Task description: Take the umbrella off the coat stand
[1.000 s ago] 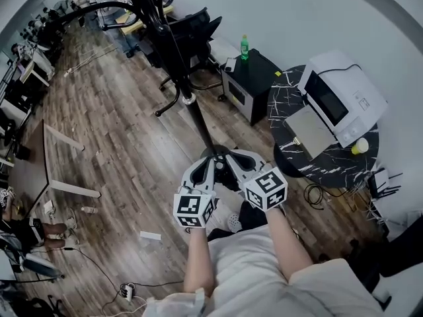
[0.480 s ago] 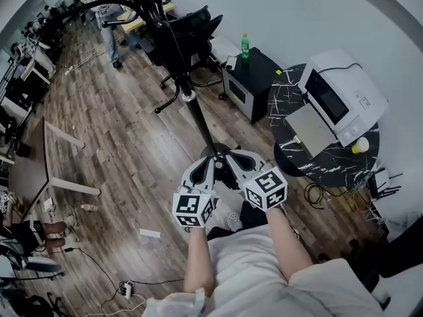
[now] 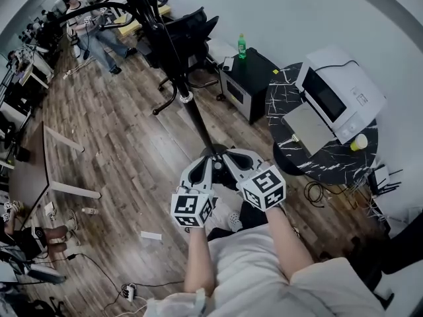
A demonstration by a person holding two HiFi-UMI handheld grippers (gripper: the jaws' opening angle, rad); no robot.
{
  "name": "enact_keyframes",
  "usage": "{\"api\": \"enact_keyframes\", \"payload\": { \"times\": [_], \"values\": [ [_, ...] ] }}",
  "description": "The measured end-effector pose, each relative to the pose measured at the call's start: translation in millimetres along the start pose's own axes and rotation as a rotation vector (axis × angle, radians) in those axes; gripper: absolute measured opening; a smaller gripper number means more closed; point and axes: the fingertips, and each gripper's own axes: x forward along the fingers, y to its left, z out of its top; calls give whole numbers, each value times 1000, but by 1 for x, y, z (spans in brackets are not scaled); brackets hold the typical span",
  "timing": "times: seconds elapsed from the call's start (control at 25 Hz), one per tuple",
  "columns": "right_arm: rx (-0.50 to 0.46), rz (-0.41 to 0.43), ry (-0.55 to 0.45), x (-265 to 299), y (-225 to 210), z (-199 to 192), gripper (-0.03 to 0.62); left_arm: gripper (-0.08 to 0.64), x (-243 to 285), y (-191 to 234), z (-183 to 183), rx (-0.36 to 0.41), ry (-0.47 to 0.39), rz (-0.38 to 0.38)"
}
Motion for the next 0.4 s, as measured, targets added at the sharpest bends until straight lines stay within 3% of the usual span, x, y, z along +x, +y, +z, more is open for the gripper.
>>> {"api": "enact_keyframes", "payload": {
  "times": [0.4],
  "values": [
    [1, 21, 4, 4, 11, 3, 8, 23, -7, 5, 6, -4, -9, 7]
  ]
}}
